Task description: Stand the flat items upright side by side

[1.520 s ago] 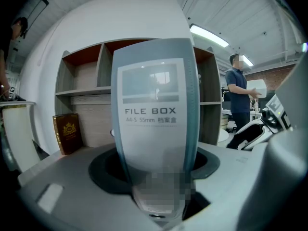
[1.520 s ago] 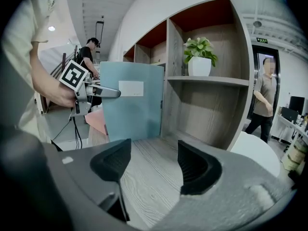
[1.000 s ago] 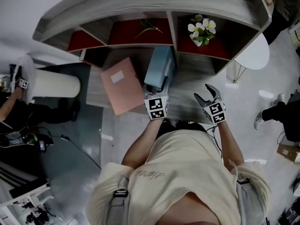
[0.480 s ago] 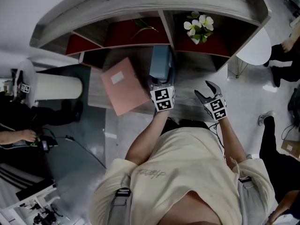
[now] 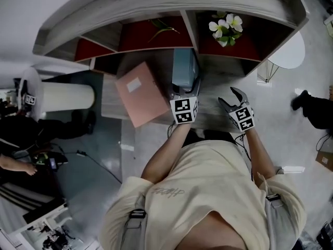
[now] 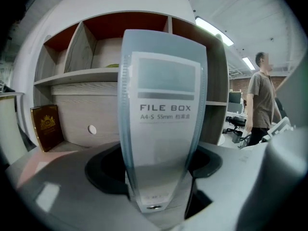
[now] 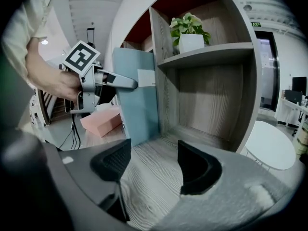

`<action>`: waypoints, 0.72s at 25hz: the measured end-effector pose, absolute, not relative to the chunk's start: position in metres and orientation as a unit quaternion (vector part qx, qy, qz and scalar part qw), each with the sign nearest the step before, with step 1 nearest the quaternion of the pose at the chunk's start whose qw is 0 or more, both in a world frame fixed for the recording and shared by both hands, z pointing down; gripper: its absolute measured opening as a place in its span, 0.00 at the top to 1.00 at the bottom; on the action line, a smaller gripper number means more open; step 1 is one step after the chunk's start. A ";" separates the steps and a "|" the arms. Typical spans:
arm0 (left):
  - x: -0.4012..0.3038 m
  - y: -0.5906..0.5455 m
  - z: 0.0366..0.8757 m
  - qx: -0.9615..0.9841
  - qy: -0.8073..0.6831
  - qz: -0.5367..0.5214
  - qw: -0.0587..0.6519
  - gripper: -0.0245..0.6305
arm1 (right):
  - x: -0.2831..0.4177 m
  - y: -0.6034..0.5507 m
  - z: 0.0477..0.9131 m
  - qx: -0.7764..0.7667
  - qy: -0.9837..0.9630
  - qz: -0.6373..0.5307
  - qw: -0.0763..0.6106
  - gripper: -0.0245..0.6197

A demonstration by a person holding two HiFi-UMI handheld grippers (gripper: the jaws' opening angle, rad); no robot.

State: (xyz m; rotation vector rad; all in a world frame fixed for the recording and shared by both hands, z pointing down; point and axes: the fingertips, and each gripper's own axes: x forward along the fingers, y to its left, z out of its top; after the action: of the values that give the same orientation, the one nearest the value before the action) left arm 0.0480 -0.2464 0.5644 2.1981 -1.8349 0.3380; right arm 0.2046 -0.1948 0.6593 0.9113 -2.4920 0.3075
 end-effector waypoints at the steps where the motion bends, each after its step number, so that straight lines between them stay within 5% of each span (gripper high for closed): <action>1: 0.046 -0.243 0.564 0.760 -0.625 0.115 0.133 0.40 | 0.202 -0.194 0.660 0.331 -0.907 0.112 0.234 0.49; 18: -0.048 -0.186 0.542 0.860 -0.485 0.060 0.148 0.39 | 0.092 -0.133 0.662 0.369 -0.878 0.134 0.273 0.49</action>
State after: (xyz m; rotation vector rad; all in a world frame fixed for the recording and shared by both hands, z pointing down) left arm -0.0475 -0.1856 0.5420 2.4741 -1.3947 0.1712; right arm 0.0919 -0.1330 0.6617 0.9919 -2.3639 0.3611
